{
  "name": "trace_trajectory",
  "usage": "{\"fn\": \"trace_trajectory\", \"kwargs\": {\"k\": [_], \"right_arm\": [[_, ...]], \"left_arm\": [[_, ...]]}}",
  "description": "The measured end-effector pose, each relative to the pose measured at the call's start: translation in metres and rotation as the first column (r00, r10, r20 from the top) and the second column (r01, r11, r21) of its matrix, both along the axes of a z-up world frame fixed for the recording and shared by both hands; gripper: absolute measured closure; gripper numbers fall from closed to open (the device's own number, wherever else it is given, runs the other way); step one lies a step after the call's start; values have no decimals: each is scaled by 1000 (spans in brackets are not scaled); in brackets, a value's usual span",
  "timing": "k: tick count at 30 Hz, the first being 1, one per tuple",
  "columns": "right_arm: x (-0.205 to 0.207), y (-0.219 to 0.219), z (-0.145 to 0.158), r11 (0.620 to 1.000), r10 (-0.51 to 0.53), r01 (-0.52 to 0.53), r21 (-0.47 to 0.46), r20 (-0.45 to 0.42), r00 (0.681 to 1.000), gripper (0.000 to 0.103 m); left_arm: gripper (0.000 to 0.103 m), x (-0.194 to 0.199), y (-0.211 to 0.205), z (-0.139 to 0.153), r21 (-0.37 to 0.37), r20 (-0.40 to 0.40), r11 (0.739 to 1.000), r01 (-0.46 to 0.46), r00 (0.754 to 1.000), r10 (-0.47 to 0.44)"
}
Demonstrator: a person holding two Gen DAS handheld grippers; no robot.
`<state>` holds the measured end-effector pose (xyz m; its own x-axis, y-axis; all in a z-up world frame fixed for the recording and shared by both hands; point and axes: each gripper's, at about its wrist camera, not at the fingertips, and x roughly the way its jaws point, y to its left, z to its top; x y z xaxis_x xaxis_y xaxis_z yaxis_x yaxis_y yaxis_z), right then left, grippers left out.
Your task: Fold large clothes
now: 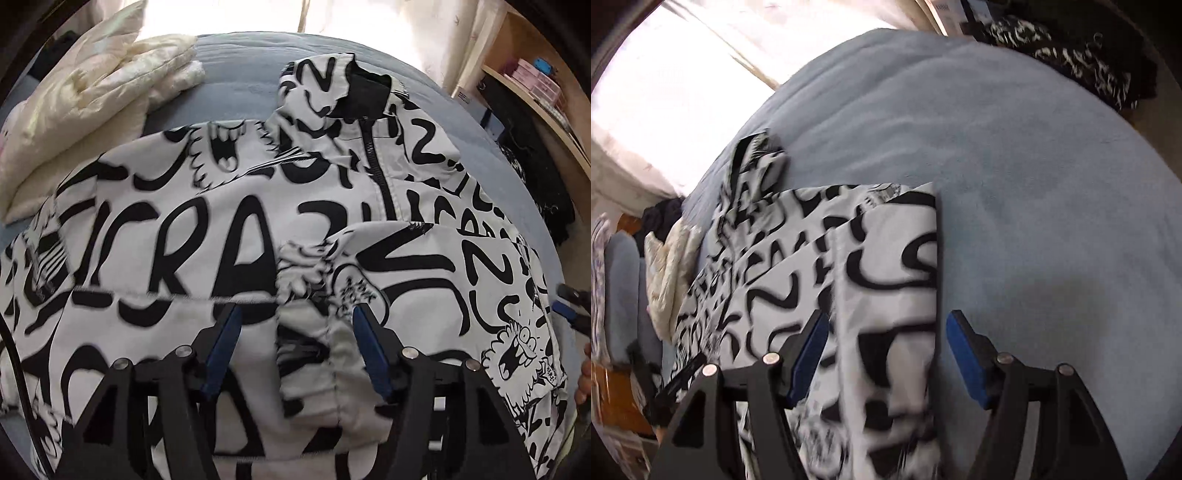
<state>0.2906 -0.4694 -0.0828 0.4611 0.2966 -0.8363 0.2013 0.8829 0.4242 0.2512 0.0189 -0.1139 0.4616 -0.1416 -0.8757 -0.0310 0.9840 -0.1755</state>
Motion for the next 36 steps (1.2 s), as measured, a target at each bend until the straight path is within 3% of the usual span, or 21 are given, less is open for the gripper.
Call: {"fn": "trace_trajectory", "kwargs": {"k": [2,4,6,7,8,11,13,17,19,21,22,26,29,30,32,33,36], "right_arm": [[15,-3,-15,1000,-18,18,6,-33,999,36],[27,-7,-30,999,-34,37,40,-57,998,36],[35,-9,-39,997,-38,41,62,-51,998,38],[36,-7,-38,998,-30,32,57,-31,999,45],[38,-2,-35,1000,-1,2,28,-13,1000,84],[34,9,-12,993,32,-23,-116,70,997,99],[30,7,-7,986,26,-5,-168,119,993,99],[35,3,-24,985,35,-32,-172,12,999,92],[25,0,-15,990,50,-50,-133,-3,999,78],[8,0,-3,991,77,-77,-106,-11,997,50],[-5,0,4,991,95,-95,-98,-6,995,46],[-59,4,18,984,162,-164,-67,-35,986,44],[-88,13,10,979,194,-198,-51,-85,977,44],[-92,14,8,978,197,-202,-52,-94,976,44],[-99,22,-4,979,186,-193,-62,-108,977,44],[-99,25,-10,980,172,-182,-79,-116,978,52],[-107,38,-8,971,148,-162,-174,-91,985,77]], "left_arm": [[43,8,-7,-5,9,-16,1000,20,1000,-20],[72,17,-16,-8,22,-29,999,35,999,-34],[76,21,-24,-8,60,-21,997,40,999,-39],[77,22,-28,-6,78,2,996,45,999,-45],[77,24,-32,-1,95,28,994,44,999,-47],[78,28,-36,9,84,97,996,36,994,-44],[78,34,-38,0,102,75,994,33,996,-40],[70,33,-37,-10,95,30,995,28,999,-31],[52,26,-29,-4,34,32,999,39,999,-40],[42,14,-19,7,27,47,999,28,998,-30],[41,9,-15,10,31,56,999,27,998,-29],[41,-17,1,12,22,33,999,41,999,-42],[41,-29,-1,2,52,8,998,45,999,-46],[44,-30,-2,-1,56,-3,998,39,999,-39],[66,-32,-10,-7,40,-16,998,45,999,-45],[91,-32,-16,-6,30,-23,997,70,997,-69],[94,-39,-26,1,159,10,986,59,998,-61]]}}
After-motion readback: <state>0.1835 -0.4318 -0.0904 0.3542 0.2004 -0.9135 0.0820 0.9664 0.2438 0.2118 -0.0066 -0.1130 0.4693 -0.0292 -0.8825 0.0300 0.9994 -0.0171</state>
